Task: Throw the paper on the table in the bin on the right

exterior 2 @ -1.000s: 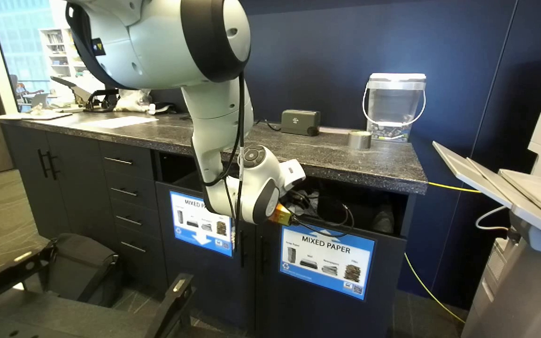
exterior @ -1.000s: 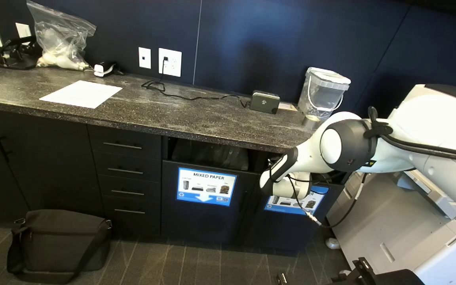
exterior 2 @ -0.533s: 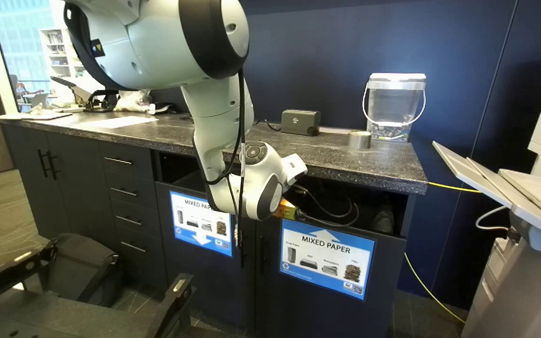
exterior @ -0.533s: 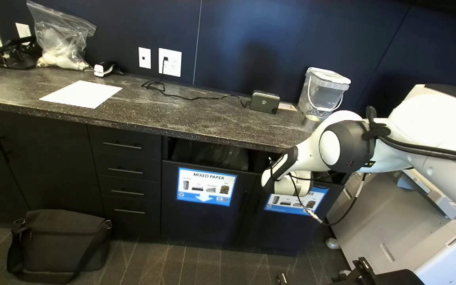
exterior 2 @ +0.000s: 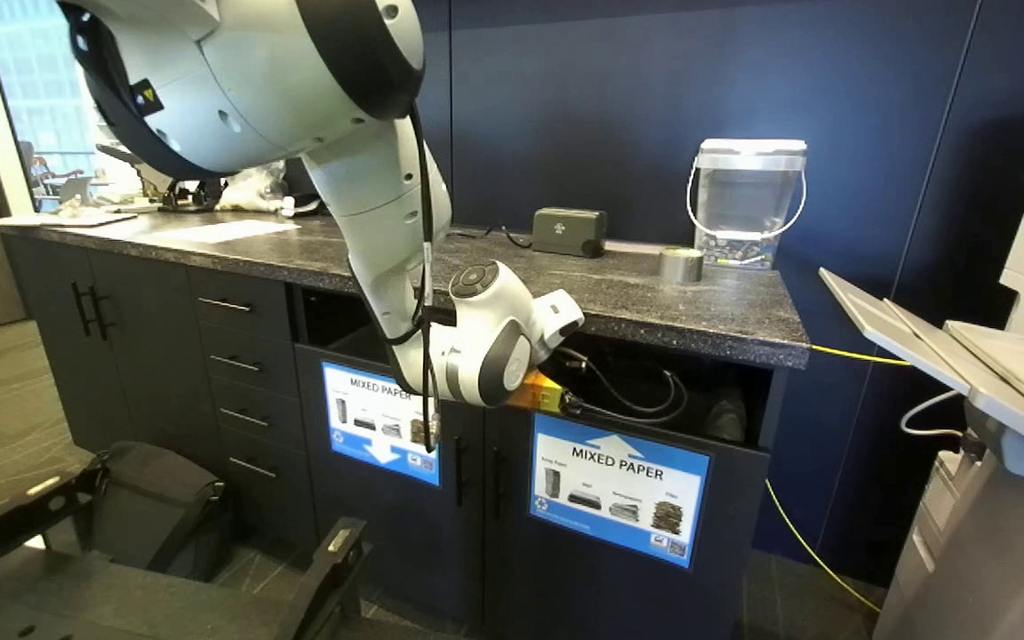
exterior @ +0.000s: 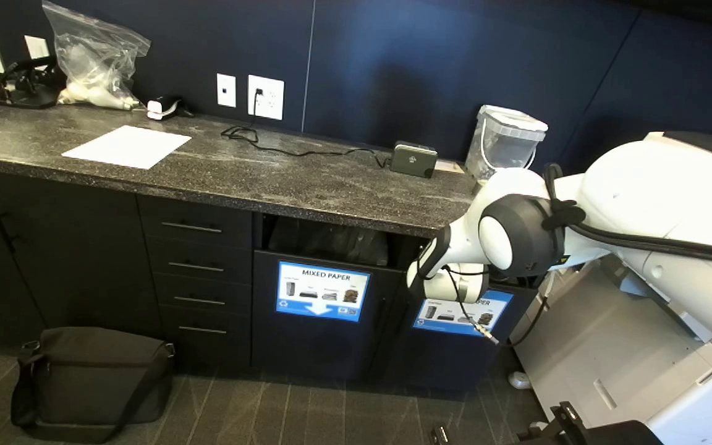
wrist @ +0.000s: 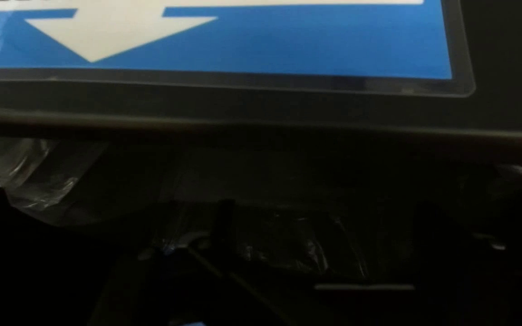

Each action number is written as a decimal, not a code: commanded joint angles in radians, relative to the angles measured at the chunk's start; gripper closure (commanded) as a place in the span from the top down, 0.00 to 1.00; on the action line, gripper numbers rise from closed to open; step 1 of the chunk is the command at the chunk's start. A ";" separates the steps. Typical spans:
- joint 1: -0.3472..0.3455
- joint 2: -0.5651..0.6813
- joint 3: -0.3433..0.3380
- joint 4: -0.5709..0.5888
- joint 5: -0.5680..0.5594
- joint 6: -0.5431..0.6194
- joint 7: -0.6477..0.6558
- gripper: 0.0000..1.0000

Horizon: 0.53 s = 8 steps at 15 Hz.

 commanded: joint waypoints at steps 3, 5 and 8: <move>-0.032 -0.096 0.025 -0.060 -0.120 -0.162 -0.007 1.00; -0.046 -0.142 0.039 -0.107 -0.171 -0.179 -0.007 1.00; -0.070 -0.213 0.063 -0.179 -0.247 -0.247 -0.012 1.00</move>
